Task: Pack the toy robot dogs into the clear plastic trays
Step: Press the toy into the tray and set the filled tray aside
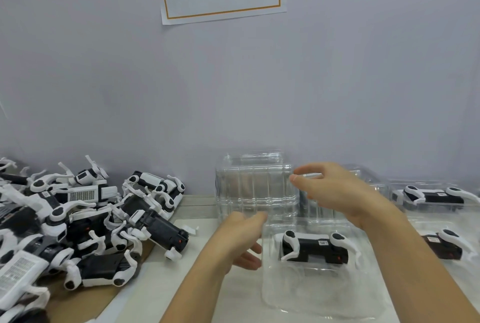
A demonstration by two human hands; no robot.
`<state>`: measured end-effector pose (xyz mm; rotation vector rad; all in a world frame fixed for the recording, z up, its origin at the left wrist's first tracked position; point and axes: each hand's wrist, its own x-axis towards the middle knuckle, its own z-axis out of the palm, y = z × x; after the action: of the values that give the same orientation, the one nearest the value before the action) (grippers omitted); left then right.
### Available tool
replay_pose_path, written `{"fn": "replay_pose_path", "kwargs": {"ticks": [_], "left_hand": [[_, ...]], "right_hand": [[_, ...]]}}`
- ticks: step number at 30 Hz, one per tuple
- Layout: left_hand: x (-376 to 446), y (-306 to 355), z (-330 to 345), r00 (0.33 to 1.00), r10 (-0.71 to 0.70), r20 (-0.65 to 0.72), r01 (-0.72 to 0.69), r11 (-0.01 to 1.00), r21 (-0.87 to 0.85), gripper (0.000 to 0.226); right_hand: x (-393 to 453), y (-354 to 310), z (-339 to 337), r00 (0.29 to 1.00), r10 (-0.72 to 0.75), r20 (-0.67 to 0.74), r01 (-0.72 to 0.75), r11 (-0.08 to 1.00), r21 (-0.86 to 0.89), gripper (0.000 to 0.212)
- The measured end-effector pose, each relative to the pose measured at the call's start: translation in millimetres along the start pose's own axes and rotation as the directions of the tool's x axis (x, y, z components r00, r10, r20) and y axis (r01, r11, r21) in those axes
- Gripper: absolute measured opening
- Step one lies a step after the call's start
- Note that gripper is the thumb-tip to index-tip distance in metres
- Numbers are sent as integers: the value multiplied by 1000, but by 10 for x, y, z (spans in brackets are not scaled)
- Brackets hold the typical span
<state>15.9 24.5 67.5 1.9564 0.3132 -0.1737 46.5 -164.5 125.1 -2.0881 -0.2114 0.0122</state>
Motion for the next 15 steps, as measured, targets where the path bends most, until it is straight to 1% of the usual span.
{"fn": "replay_pose_path", "kwargs": {"ticks": [5,13,15], "left_hand": [[19,10,129,998,44,41,-43,999,-19,50],[-12,34,345,978,128,164,-108,986,-123,34],[-21,37,409,971,143,189,-112,979,-168,34]], "right_hand": [[19,-10,55,1000,-25,-2,25,1000,-3,34],[18,9,64,1000,-24,-9,24,1000,11,28],[30,22,64,1000,-22,-19,23,1000,12,27]]}}
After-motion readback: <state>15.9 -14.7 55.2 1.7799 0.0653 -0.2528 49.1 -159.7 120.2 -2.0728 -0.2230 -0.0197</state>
